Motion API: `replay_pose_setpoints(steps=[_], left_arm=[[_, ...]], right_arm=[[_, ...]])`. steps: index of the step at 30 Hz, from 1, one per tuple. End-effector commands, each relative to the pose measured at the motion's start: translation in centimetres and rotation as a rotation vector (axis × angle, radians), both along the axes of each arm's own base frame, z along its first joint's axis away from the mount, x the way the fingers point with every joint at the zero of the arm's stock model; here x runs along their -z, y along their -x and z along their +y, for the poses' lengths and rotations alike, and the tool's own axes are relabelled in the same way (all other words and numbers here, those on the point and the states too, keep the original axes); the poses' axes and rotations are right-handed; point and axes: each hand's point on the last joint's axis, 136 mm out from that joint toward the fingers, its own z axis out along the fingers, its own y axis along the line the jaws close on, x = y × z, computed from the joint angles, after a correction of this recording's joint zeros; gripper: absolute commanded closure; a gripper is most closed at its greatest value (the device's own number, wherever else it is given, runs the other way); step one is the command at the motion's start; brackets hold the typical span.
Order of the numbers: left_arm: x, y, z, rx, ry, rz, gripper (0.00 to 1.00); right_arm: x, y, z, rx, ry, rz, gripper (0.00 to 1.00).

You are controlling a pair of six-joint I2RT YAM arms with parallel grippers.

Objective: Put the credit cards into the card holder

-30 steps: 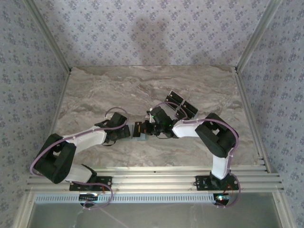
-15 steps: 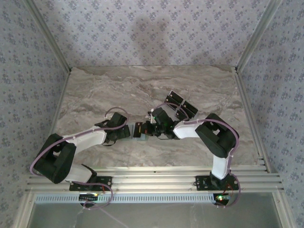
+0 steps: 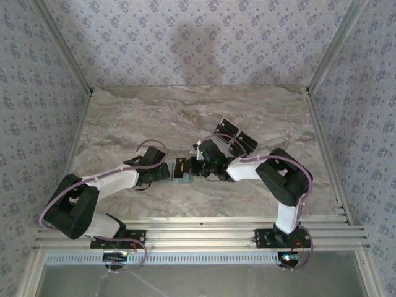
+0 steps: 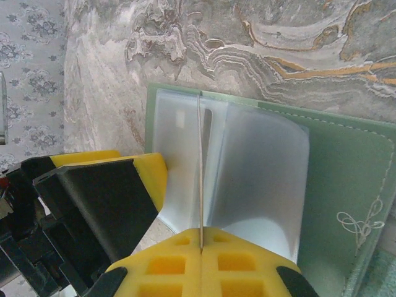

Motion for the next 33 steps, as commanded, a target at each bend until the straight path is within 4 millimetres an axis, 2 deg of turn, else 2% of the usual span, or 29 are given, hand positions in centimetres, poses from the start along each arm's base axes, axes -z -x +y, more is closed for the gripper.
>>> replay_pose_setpoints(steps=[1, 17, 29, 33], left_arm=[[1.9, 2.7, 2.5, -0.018, -0.116, 0.116, 0.0], [1.9, 2.7, 2.5, -0.019, -0.116, 0.116, 0.0], [1.8, 2.7, 2.5, -0.021, -0.117, 0.114, 0.0], [1.8, 2.7, 2.5, -0.02, -0.117, 0.115, 0.0]], right_arm=[[0.0, 0.0, 0.8, -0.013, -0.022, 0.008, 1.0], [0.4, 0.4, 1.6, -0.028, -0.039, 0.026, 1.0], [-1.4, 0.1, 0.7, -0.002, -0.063, -0.002, 1.0], [-1.3, 0.0, 0.9, -0.009, -0.068, 0.002, 1.0]])
